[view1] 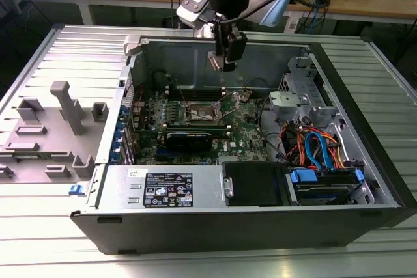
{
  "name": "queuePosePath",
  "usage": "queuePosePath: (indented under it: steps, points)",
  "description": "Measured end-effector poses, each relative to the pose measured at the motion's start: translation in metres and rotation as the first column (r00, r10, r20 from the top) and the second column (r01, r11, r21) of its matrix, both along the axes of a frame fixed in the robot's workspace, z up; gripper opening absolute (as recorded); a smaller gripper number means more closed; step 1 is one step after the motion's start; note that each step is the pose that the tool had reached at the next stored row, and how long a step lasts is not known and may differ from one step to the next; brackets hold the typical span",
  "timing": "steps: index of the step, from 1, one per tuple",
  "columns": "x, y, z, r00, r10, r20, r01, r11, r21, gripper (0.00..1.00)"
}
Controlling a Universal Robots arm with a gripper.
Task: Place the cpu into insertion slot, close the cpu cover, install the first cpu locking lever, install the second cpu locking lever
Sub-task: 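Place the cpu into insertion slot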
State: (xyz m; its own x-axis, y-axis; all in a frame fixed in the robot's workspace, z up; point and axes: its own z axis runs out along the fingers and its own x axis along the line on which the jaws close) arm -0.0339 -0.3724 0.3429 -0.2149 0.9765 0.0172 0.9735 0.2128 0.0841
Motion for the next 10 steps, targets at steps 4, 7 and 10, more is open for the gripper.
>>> queuePosePath:
  steps: [4,7,10]
  points:
    - [0.0,0.0,-0.0024,0.9974,-0.072,0.0,0.072,0.9974,-0.0002,0.54]
    - [0.0,0.0,-0.0038,0.9922,-0.125,0.0,0.125,0.9922,-0.0003,0.54]
    - [0.0,0.0,-0.0046,0.9867,-0.162,0.0,0.162,0.9867,-0.0003,0.54]
